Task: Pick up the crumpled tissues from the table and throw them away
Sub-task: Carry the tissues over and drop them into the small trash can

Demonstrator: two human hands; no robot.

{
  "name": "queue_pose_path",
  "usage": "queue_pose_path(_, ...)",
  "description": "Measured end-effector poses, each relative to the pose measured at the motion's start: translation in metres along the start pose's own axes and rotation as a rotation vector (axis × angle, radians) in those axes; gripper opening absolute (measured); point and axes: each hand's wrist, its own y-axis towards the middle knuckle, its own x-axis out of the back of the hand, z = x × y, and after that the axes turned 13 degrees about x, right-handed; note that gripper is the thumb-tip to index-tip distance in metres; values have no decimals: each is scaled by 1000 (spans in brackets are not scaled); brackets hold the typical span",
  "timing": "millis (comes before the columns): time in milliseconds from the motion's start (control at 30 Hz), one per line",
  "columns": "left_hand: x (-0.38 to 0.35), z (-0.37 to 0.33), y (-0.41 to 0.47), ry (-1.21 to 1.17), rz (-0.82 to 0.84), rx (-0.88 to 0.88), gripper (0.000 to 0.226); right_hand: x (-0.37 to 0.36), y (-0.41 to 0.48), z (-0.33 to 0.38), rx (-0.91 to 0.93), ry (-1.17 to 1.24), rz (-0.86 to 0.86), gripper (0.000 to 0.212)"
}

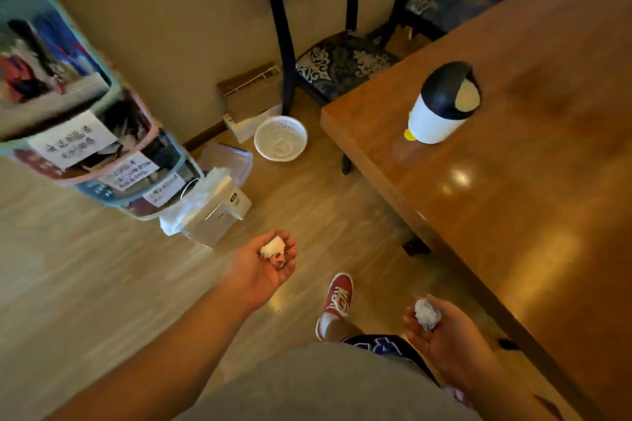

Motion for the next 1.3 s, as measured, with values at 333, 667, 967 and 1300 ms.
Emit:
queue_pose_path(333, -61, -75, 48, -50, -72, 33, 23, -69, 97, 113, 16, -21, 108, 20)
queue_pose_path(667, -121, -190, 106, 134, -74, 112, 22, -146, 157, 184, 88, 92, 134, 24)
queue_pose_path(967, -269, -278, 176, 601, 169, 291, 22, -114, 144, 214, 128, 515, -339, 26)
queue_pose_path(1300, -340, -259, 197, 768, 232, 398, 27, -97, 65, 332, 1037, 20, -1105, 25)
